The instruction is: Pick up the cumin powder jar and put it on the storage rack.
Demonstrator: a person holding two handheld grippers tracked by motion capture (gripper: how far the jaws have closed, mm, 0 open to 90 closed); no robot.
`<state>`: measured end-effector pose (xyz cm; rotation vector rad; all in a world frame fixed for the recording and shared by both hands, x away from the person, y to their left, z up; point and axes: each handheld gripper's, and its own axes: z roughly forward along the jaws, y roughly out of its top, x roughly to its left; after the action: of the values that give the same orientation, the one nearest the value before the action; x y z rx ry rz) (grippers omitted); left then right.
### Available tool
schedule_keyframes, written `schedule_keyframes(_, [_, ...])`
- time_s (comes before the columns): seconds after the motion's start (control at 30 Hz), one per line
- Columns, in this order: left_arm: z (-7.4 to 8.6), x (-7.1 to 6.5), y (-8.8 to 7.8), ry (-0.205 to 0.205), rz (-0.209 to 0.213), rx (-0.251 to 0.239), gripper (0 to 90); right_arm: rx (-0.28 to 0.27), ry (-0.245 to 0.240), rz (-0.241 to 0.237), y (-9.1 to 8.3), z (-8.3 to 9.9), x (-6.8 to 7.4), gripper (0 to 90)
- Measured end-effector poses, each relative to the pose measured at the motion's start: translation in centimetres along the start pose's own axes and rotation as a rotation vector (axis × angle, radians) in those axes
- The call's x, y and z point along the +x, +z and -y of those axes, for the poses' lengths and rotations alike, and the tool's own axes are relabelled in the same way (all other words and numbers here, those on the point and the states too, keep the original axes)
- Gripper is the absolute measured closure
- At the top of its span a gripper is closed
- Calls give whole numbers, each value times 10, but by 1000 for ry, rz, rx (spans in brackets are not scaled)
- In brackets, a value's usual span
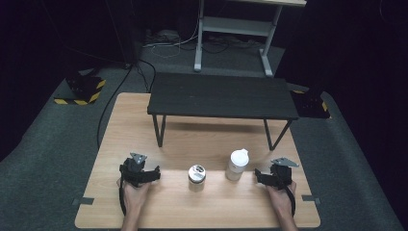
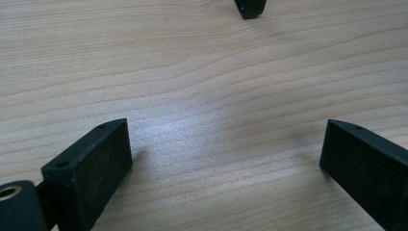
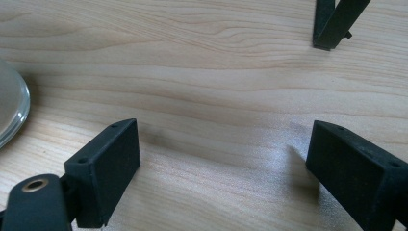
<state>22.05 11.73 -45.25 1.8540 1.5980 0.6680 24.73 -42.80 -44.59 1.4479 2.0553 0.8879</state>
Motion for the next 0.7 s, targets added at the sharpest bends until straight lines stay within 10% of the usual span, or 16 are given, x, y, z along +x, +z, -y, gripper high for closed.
schedule_keyframes(0.3, [4,9,-3,-23,46,-12,11,3,-3,-18,0,-1,-3,73])
schedule_keyframes(0.7, [11,4,-18,71,122,-43,4,4,-8,-17,1,-1,-3,69])
